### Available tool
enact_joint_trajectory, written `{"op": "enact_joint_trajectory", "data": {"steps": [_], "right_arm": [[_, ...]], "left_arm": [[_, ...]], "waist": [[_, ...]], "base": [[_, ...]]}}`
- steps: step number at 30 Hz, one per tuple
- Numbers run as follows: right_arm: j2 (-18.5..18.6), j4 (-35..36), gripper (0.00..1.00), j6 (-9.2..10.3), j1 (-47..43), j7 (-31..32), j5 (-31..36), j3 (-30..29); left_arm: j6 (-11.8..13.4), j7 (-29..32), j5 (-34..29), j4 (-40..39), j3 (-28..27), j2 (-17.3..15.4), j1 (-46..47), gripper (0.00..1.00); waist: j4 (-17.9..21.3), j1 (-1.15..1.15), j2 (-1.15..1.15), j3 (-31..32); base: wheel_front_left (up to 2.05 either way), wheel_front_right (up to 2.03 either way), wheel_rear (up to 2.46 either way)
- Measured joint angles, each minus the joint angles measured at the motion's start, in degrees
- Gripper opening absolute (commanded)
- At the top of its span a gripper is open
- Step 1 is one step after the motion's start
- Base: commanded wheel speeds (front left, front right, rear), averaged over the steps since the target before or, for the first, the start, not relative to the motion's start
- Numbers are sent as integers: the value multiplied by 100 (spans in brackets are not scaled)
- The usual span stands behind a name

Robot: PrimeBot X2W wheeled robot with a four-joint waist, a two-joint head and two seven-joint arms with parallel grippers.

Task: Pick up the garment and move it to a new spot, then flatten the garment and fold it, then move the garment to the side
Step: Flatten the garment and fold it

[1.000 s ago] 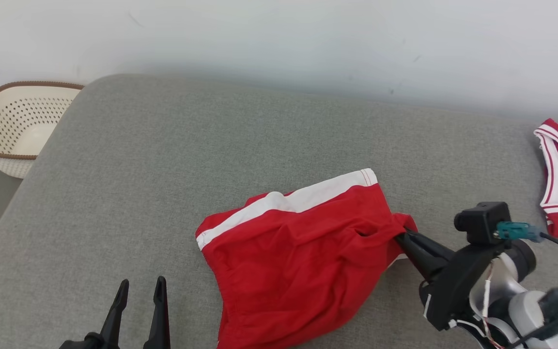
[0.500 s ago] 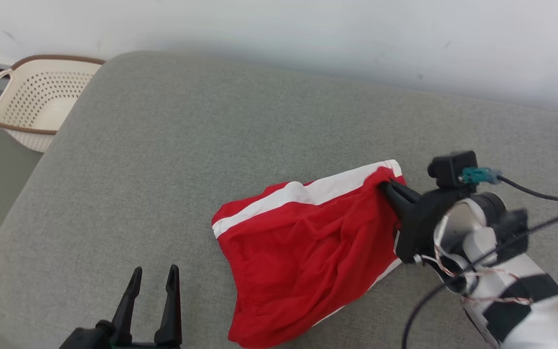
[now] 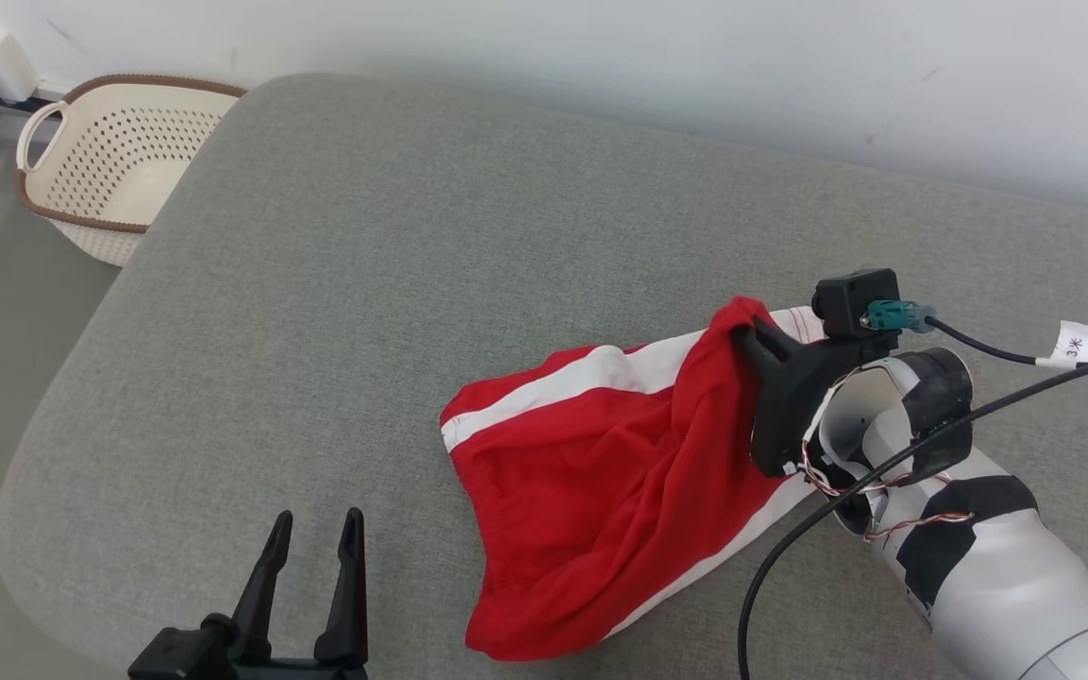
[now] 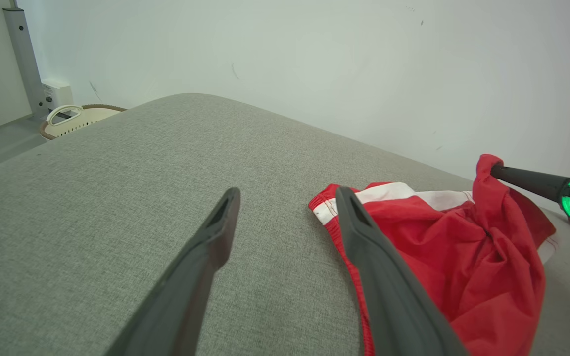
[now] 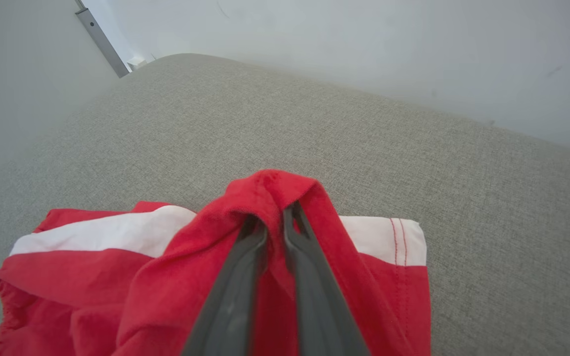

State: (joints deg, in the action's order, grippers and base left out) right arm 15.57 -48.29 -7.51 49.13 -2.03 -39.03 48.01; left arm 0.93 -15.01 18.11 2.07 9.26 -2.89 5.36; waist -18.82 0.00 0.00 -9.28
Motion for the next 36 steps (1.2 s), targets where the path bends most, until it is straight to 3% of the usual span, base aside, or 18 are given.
{"op": "enact_joint_trajectory", "data": {"steps": [9, 19, 28, 36], "right_arm": [[11, -236, 100, 0, 110, -989, -181, 156], [413, 584, 100, 0, -346, -1282, -278, -253], [705, 2162, 100, 0, -1573, -1296, 270, -1456], [404, 3278, 100, 0, -2872, -1310, 1002, -2412]], "left_arm": [[8, 0, -56, -9, -129, 0, -26, 100], [-16, 0, -103, -42, -188, 0, -72, 100], [-30, 0, -118, -87, -175, -1, -166, 100], [-83, 0, -254, -83, -167, -1, -294, 100]], "waist": [[226, 0, 0, 104], [536, -1, 0, 211], [613, -1, 0, 238], [595, -1, 0, 385]], "base": [[0, 0, 0], [0, 0, 0], [0, 0, 0], [0, 0, 0]]}}
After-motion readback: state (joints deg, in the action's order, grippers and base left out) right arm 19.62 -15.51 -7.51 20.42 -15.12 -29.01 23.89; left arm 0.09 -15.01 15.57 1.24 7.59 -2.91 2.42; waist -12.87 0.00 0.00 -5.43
